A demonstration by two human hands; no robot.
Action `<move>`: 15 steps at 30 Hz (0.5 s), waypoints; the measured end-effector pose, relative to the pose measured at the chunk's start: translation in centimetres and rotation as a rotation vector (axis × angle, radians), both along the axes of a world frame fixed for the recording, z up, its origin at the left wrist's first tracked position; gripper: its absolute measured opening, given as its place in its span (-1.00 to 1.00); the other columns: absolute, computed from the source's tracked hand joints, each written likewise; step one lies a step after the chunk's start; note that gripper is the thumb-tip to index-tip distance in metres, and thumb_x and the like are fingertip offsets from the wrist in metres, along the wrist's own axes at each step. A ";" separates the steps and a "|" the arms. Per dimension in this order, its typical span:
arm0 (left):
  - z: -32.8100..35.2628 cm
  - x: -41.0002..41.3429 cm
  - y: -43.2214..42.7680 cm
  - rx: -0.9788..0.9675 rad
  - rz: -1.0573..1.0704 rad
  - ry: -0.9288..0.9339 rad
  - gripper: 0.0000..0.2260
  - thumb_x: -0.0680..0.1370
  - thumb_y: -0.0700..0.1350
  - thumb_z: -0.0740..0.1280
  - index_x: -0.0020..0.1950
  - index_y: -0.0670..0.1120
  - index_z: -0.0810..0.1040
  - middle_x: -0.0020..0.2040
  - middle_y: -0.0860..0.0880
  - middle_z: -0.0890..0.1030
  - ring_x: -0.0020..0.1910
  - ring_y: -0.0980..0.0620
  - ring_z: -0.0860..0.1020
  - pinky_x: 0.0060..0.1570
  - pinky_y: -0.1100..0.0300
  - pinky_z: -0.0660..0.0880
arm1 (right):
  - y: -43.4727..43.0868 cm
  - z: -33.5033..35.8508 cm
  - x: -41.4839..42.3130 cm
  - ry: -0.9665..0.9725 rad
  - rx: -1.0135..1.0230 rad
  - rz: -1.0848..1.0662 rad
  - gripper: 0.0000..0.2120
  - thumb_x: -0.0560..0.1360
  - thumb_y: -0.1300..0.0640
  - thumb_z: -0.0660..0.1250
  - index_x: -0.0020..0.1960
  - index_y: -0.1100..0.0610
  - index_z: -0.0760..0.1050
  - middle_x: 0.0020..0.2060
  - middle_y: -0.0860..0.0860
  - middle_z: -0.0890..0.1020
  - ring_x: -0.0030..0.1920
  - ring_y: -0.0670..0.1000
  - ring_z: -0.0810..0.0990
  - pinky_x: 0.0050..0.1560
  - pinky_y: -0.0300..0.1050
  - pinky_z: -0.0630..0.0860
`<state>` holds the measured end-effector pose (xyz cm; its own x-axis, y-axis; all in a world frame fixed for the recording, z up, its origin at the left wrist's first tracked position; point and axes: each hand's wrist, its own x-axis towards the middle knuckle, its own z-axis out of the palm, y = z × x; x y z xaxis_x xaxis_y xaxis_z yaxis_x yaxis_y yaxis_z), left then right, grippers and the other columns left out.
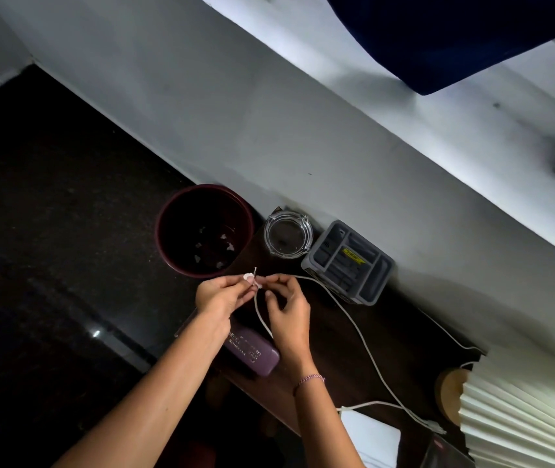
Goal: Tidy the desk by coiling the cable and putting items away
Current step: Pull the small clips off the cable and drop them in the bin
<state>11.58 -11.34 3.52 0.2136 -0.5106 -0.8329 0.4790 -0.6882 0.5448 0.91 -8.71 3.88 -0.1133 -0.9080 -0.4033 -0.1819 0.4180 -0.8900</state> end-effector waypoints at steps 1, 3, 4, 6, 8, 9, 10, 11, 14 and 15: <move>-0.1 0.3 -0.2 -0.005 0.014 -0.032 -0.97 0.43 -0.36 0.37 -0.17 -0.27 0.56 -0.48 -0.04 0.64 -0.50 0.15 0.62 -0.39 0.40 0.56 | 0.1 -0.2 0.1 -0.032 0.007 -0.038 -0.74 0.48 0.38 0.24 -0.02 0.03 0.45 -0.03 -0.13 0.63 0.07 -0.21 0.57 0.13 -0.32 0.47; -0.3 1.2 -0.9 -0.007 0.046 -0.098 -0.94 0.43 -0.36 0.37 -0.12 -0.32 0.55 -0.37 -0.10 0.62 -0.52 0.18 0.60 -0.42 0.42 0.54 | 0.5 -0.7 0.2 -0.066 0.037 -0.143 -0.72 0.48 0.38 0.24 -0.01 0.01 0.46 0.00 -0.12 0.60 0.07 -0.11 0.58 0.13 -0.18 0.51; -0.4 1.6 -1.4 -0.012 0.064 -0.125 -0.91 0.44 -0.36 0.37 -0.09 -0.35 0.54 -0.37 -0.10 0.62 -0.53 0.19 0.59 -0.43 0.44 0.53 | 0.7 -0.9 0.1 -0.059 0.059 -0.179 -0.70 0.48 0.39 0.23 -0.02 -0.01 0.46 -0.02 -0.12 0.58 0.05 -0.09 0.58 0.11 -0.16 0.52; -0.4 2.8 -2.8 -0.034 0.102 -0.171 -0.84 0.44 -0.37 0.36 -0.01 -0.40 0.53 -0.48 -0.02 0.62 -0.56 0.22 0.57 -0.45 0.46 0.51 | 1.2 -1.3 -0.2 0.009 0.082 -0.189 -0.69 0.48 0.39 0.22 -0.03 -0.02 0.45 -0.03 -0.13 0.57 0.04 -0.08 0.57 0.06 -0.20 0.51; -0.1 4.0 -4.4 -0.066 0.140 -0.194 -0.85 0.45 -0.37 0.34 0.00 -0.39 0.53 -0.43 -0.03 0.64 -0.55 0.22 0.57 -0.44 0.46 0.52 | 1.6 -1.6 -0.7 0.128 0.057 -0.151 -0.67 0.46 0.40 0.22 -0.03 -0.03 0.45 0.02 -0.07 0.55 0.06 -0.09 0.55 0.04 -0.30 0.47; 0.1 4.7 -5.2 -0.072 0.154 -0.202 -0.85 0.46 -0.37 0.34 0.00 -0.38 0.53 -0.31 -0.12 0.65 -0.52 0.18 0.59 -0.43 0.44 0.53 | 1.8 -1.8 -1.0 0.192 0.039 -0.131 -0.66 0.45 0.42 0.22 -0.03 -0.02 0.47 0.05 -0.04 0.52 0.07 -0.09 0.54 0.02 -0.39 0.44; 0.0 5.3 -5.9 -0.068 0.166 -0.210 -0.82 0.46 -0.37 0.34 0.04 -0.38 0.53 -0.18 -0.20 0.63 -0.44 0.13 0.62 -0.42 0.41 0.54 | 1.8 -2.0 -1.2 0.249 0.029 -0.117 -0.67 0.44 0.43 0.23 -0.03 0.02 0.49 0.08 -0.02 0.49 0.08 -0.08 0.52 -0.02 -0.49 0.40; -0.1 6.0 -6.5 -0.053 0.167 -0.222 -0.77 0.46 -0.37 0.34 0.11 -0.37 0.52 -0.07 -0.26 0.61 -0.32 0.05 0.64 -0.38 0.37 0.56 | 1.9 -2.2 -1.4 0.290 0.024 -0.111 -0.69 0.43 0.44 0.24 -0.01 0.08 0.51 0.09 -0.02 0.45 0.10 -0.08 0.50 -0.05 -0.55 0.37; -0.7 7.7 -7.8 0.006 0.111 -0.255 -0.62 0.45 -0.39 0.33 0.26 -0.28 0.45 0.11 -0.32 0.57 -0.06 -0.11 0.61 -0.15 0.19 0.55 | 1.9 -2.9 -1.9 0.347 0.024 -0.100 -0.72 0.43 0.45 0.24 0.01 0.14 0.53 0.11 -0.03 0.40 0.14 -0.05 0.48 -0.07 -0.59 0.36; -0.8 8.1 -8.1 0.022 0.085 -0.256 -0.59 0.45 -0.40 0.32 0.30 -0.26 0.42 0.14 -0.33 0.56 -0.01 -0.13 0.61 -0.11 0.15 0.54 | 1.9 -3.2 -2.0 0.362 0.023 -0.085 -0.72 0.43 0.44 0.25 0.01 0.14 0.53 0.11 -0.04 0.39 0.16 -0.04 0.48 -0.07 -0.56 0.38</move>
